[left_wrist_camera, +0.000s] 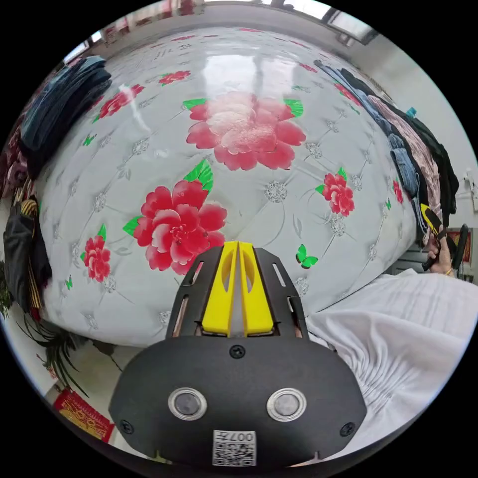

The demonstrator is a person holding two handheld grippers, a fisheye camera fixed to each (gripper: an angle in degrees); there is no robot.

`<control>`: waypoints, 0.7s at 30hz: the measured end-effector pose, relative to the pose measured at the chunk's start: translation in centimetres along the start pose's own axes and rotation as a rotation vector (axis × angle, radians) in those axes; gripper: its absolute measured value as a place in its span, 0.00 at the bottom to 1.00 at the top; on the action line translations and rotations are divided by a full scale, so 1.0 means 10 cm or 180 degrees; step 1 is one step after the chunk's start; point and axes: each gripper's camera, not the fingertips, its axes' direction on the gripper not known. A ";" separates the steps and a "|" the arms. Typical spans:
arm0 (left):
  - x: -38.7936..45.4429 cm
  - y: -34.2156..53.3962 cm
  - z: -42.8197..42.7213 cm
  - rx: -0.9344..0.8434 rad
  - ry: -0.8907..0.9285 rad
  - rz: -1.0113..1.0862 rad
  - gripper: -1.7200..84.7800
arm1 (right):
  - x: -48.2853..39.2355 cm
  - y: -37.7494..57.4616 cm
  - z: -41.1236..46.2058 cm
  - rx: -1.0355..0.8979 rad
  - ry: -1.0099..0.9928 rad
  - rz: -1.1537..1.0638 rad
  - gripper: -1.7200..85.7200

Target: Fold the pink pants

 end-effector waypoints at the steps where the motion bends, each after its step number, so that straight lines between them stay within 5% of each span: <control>1: 0.05 0.08 0.01 0.0027 0.0153 -0.0071 0.01 | 0.32 -0.12 -0.14 0.0108 0.0245 0.0186 0.09; 7: 0.31 0.37 0.04 -0.0022 0.0366 -0.0030 0.01 | 1.36 -0.46 -0.22 -0.0189 0.0715 0.0546 0.12; 14: 0.27 0.55 -0.10 0.0154 0.0525 -0.0095 0.01 | 1.81 -0.39 -0.16 -0.0560 0.0102 0.1048 0.09; 17: 0.22 0.62 -0.18 0.0271 0.0604 -0.0102 0.01 | 1.79 -0.30 -0.66 -0.0053 -0.0209 0.1123 0.05; 21: 0.21 0.63 -0.33 0.0439 0.0757 0.0045 0.02 | 1.39 -0.09 -1.35 0.0612 -0.1399 0.0595 0.02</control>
